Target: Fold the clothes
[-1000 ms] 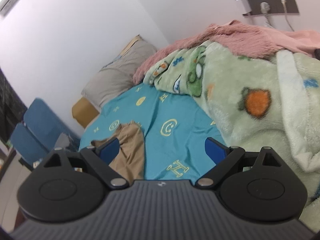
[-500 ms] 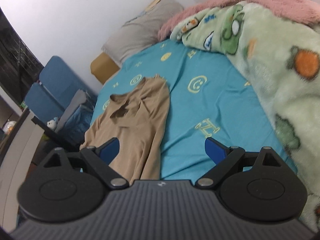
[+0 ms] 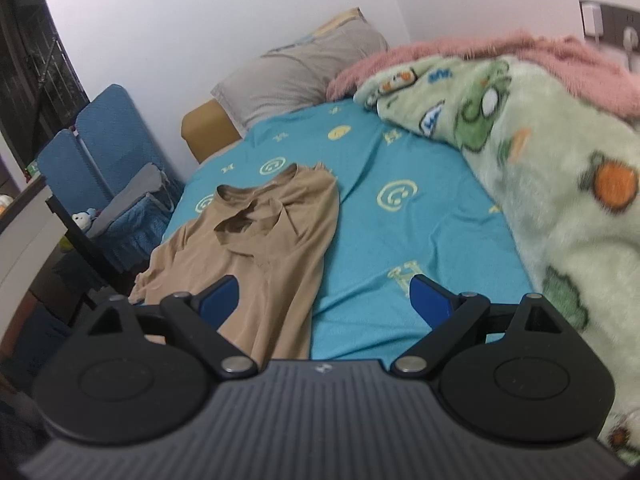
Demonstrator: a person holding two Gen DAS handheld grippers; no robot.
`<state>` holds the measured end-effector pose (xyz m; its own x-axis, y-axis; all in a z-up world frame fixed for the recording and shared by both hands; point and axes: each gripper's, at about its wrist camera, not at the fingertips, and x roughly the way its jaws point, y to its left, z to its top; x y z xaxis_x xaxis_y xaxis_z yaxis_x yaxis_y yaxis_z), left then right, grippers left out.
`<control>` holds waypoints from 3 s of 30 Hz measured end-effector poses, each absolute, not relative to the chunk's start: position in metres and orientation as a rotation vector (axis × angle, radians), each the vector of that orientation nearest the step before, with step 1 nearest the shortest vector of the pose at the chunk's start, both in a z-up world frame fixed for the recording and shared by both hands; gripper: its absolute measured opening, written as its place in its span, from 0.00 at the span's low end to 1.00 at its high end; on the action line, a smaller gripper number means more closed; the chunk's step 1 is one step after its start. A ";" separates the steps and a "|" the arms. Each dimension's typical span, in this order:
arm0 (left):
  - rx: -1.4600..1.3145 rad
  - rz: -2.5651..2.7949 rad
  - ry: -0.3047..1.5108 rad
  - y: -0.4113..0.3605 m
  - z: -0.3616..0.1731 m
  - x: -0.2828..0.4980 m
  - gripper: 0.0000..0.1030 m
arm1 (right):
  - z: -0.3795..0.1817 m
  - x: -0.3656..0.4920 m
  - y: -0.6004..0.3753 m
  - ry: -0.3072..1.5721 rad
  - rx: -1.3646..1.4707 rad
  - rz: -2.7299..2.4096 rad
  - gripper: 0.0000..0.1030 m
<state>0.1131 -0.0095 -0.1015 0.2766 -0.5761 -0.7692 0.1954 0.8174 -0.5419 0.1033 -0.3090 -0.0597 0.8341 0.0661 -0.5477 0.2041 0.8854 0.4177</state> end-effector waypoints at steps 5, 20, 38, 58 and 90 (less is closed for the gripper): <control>-0.281 -0.479 1.057 -0.022 -0.074 0.193 0.77 | -0.060 0.110 -0.309 0.561 0.485 -0.101 0.91; -0.232 -0.165 0.817 -0.093 -0.160 0.442 0.52 | -0.102 0.176 -0.314 0.640 0.488 -0.172 0.91; -0.164 -0.073 0.754 -0.029 -0.118 0.471 0.50 | -0.110 0.185 -0.304 0.649 0.476 -0.143 0.91; -0.214 -0.463 1.001 0.016 -0.110 0.095 0.52 | -0.080 0.143 -0.268 0.603 0.425 0.090 0.91; -0.122 -0.503 1.072 0.000 -0.113 0.091 0.39 | -0.114 0.128 -0.264 0.864 0.558 0.135 0.90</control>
